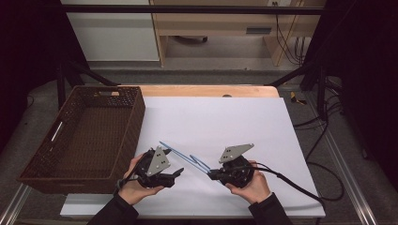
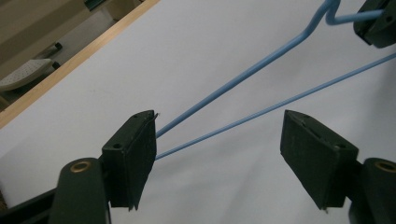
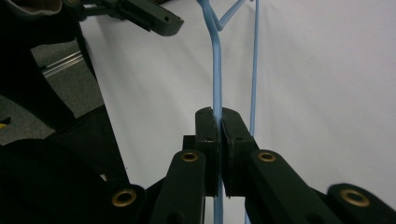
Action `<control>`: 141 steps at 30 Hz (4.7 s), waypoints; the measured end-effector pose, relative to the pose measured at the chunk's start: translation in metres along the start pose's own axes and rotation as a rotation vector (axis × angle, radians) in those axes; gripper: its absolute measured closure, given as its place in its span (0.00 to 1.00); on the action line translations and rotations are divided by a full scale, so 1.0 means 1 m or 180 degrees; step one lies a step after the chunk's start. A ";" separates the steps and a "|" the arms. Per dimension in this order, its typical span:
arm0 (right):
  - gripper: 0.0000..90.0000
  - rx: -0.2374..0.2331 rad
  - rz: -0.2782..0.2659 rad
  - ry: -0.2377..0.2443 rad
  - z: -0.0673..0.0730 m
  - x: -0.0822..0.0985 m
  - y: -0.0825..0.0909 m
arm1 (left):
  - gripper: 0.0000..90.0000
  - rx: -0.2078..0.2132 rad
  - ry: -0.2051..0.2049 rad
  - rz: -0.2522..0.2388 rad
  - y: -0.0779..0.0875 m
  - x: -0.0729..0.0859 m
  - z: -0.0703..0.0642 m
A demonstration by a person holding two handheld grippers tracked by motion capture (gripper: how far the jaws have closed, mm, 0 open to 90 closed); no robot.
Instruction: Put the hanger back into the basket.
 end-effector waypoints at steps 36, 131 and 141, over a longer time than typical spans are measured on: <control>0.97 -0.0415 0.0026 -0.0095 0.006 -0.001 -0.003 | 0.83 -0.0515 -0.1242 0.0189 -0.018 0.002 -0.023; 0.07 0.1546 -0.0937 -0.0717 -0.076 0.067 0.077 | 0.96 -0.0906 0.0751 0.1048 0.075 -0.081 0.121; 0.07 0.1549 -0.0917 -0.0692 -0.076 0.067 0.077 | 0.96 -0.1090 0.0881 0.0934 0.104 -0.082 0.139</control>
Point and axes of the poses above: each handheld gripper's, and its own axes: y roughly backward along the jaws, x roughly out of its underside, z roughly to its left, the point moved 3 cm from there along -y, roughly forward along the jaws, and after that the axes turned 2 degrees about x, right-handed, at the moved point
